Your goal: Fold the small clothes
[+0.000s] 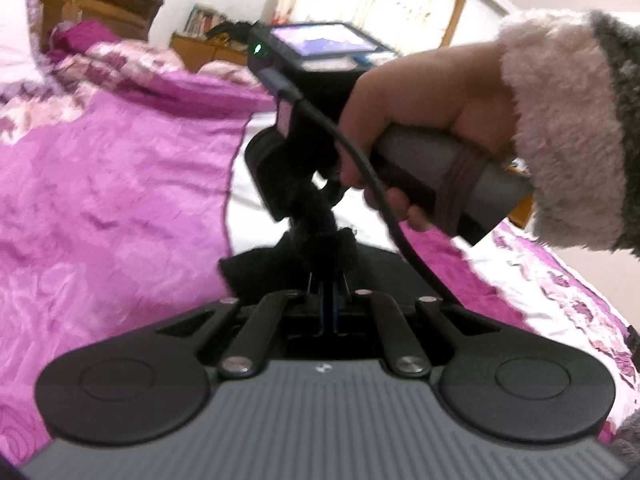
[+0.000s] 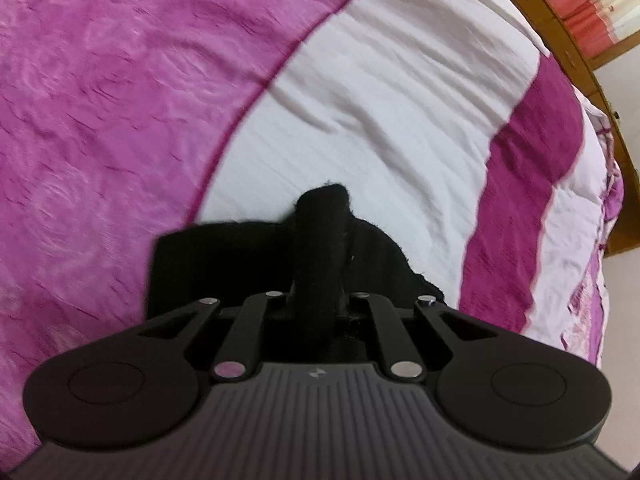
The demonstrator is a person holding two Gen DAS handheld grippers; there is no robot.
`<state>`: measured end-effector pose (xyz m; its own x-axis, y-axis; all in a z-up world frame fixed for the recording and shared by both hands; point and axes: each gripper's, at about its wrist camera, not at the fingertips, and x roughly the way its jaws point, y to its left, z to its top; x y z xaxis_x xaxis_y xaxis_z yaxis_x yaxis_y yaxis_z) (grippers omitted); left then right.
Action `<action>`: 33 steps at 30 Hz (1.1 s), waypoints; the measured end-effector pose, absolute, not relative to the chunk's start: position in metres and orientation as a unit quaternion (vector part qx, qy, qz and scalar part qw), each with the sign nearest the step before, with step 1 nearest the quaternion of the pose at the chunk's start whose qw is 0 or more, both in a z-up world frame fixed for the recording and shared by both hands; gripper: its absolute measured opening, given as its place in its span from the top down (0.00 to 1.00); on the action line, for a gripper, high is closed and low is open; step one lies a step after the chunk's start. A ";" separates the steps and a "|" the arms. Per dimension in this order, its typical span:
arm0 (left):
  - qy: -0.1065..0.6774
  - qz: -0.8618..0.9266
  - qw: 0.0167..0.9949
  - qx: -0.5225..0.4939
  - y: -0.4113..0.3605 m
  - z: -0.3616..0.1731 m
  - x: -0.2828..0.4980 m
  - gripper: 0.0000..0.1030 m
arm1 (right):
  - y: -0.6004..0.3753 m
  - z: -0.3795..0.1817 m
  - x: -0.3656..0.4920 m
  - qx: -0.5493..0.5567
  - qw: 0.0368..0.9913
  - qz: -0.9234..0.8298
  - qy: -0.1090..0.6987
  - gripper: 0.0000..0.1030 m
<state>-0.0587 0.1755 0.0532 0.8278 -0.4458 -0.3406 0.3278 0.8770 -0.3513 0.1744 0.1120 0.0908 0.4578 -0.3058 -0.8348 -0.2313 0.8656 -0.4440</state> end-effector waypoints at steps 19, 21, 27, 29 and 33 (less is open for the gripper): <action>0.302 -0.135 0.937 -0.116 0.169 0.028 -0.057 0.91 | 0.151 0.047 0.166 -0.305 0.804 0.004 0.510 0.89; 0.336 -0.103 0.929 -0.114 0.169 0.019 -0.051 0.83 | 0.156 0.042 0.162 -0.319 0.806 0.016 0.498 0.78; 0.330 -0.036 0.938 -0.103 0.163 0.028 -0.072 0.76 | 0.108 0.102 0.097 -0.139 0.921 0.118 0.345 0.02; 0.300 -0.034 0.949 -0.085 0.156 0.034 -0.080 0.76 | 0.081 0.114 0.072 -0.117 0.934 0.117 0.317 0.03; 0.238 -0.033 0.968 -0.074 0.154 0.044 -0.089 0.76 | 0.028 0.103 0.027 -0.122 0.952 0.060 0.274 0.04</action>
<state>-0.0887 0.1540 0.0445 0.8847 -0.0986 -0.4555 0.0282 0.9869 -0.1590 0.0268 0.0276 0.1030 0.8430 0.0482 -0.5357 -0.1813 0.9632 -0.1985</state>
